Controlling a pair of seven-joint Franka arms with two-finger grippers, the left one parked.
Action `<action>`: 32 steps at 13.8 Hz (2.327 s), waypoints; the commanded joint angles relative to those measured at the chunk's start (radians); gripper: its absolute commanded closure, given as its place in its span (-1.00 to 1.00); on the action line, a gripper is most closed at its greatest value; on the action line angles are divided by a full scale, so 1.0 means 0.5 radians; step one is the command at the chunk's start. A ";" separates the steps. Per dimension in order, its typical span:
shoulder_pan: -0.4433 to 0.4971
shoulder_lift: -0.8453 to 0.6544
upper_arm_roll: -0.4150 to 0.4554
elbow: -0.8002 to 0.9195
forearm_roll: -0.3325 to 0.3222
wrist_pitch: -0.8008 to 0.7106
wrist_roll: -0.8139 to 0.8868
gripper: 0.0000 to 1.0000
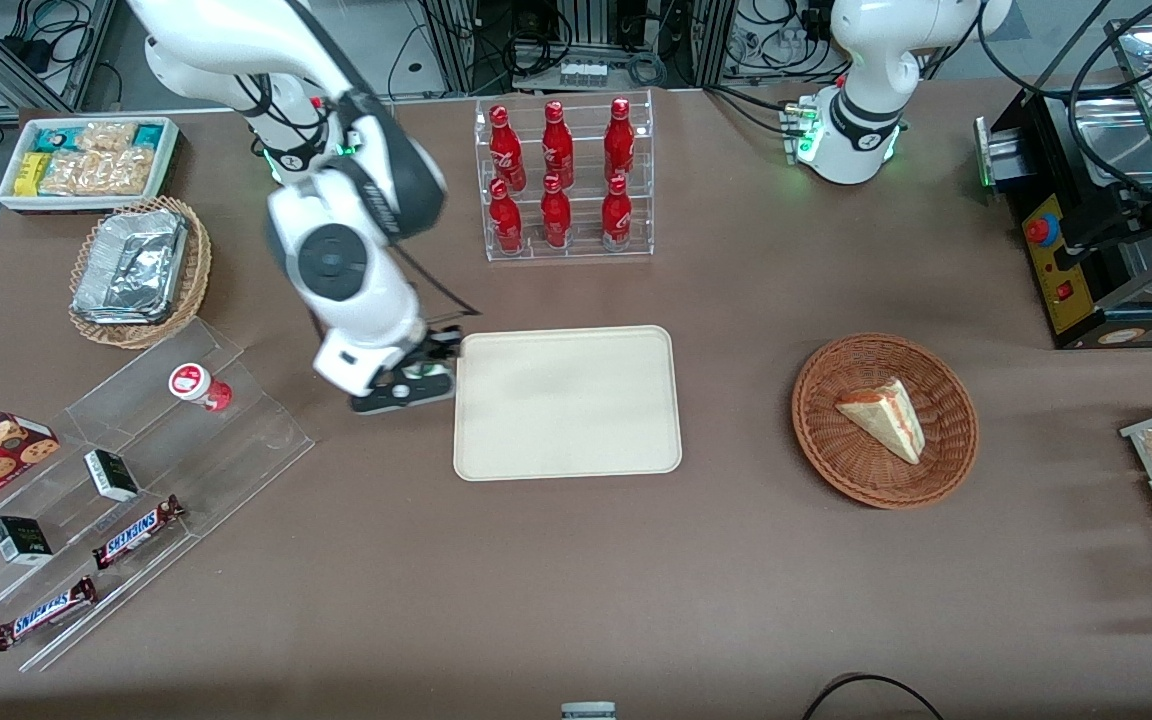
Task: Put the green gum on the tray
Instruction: 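Lift the gum tub with the right gripper and carry it over the cream tray, then lower the held gum tub onto the tray center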
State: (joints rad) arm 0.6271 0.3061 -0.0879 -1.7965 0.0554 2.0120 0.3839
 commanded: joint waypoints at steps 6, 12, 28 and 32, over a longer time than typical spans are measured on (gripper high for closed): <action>0.212 0.391 -0.023 0.375 0.269 0.139 0.416 1.00; 0.332 0.642 -0.030 0.552 0.254 0.280 0.613 1.00; 0.390 0.842 -0.045 0.589 0.184 0.443 0.650 0.44; 0.387 0.851 -0.045 0.589 0.144 0.446 0.650 -1.00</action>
State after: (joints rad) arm 0.8125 0.7096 -0.1003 -1.5352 0.1589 2.2294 0.6899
